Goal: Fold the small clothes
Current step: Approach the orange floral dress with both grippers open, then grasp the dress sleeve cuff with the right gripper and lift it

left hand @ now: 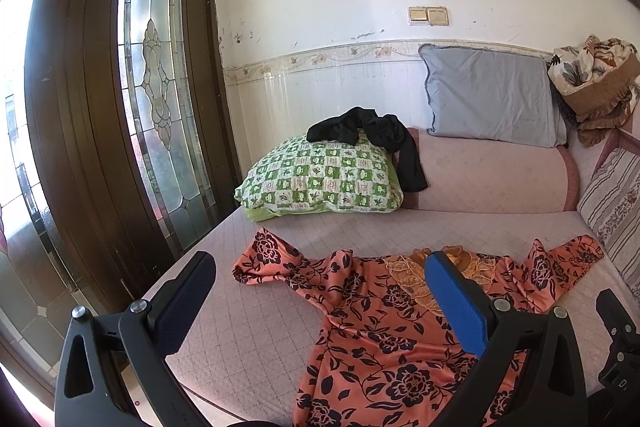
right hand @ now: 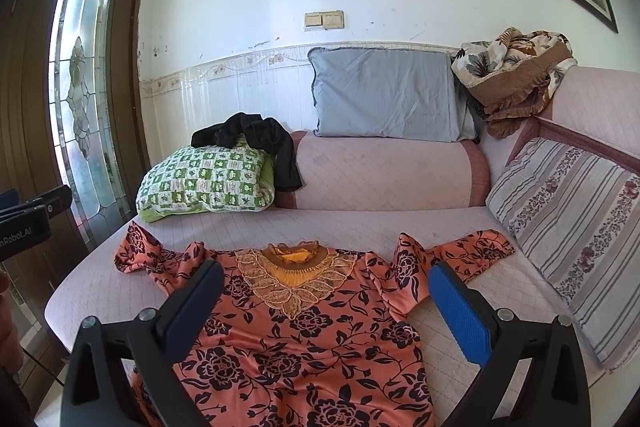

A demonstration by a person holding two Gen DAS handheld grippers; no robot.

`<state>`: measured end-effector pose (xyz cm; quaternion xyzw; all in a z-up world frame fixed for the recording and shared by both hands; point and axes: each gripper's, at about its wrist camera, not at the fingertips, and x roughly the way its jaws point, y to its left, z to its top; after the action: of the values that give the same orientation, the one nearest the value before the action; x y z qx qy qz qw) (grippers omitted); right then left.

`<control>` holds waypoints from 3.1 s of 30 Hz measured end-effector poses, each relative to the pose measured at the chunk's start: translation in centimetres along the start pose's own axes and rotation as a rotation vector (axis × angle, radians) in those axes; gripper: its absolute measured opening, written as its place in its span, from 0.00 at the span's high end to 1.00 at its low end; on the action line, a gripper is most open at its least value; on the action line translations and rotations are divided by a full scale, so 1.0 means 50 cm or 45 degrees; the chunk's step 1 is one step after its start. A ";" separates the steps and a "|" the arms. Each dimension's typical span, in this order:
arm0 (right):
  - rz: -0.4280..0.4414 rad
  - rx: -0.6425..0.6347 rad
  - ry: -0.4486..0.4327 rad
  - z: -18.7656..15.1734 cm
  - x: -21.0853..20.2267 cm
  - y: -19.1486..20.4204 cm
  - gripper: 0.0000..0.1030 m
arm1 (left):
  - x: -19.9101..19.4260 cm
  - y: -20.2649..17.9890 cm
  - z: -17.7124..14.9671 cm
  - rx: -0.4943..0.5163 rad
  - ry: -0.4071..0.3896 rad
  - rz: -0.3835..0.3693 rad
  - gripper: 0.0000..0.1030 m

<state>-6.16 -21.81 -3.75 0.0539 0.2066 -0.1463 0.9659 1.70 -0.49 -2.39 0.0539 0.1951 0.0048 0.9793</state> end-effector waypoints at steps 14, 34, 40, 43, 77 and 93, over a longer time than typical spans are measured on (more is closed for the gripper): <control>0.006 0.009 0.032 -0.006 0.011 0.002 0.00 | 0.015 0.015 -0.010 -0.024 0.028 0.011 0.00; 0.003 0.036 0.066 -0.020 0.038 -0.014 0.00 | 0.043 0.002 -0.021 -0.010 0.063 0.018 0.00; 0.003 0.055 0.092 -0.024 0.059 -0.027 0.00 | 0.064 -0.011 -0.025 0.003 0.088 0.021 0.00; 0.004 0.066 0.103 -0.026 0.071 -0.033 0.00 | 0.075 -0.017 -0.027 0.011 0.099 0.024 0.00; 0.142 1.541 0.361 -0.200 0.616 -0.786 0.07 | 0.412 -0.268 -0.143 0.273 0.630 -0.117 0.00; -0.139 1.524 0.306 -0.219 0.819 -0.947 0.75 | 0.442 -0.399 -0.202 0.454 0.769 -0.113 0.00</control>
<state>10.92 -75.72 -32.76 0.5925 0.1987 -0.2791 0.7291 18.02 -18.60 -22.23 0.2119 0.4758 -0.0562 0.8518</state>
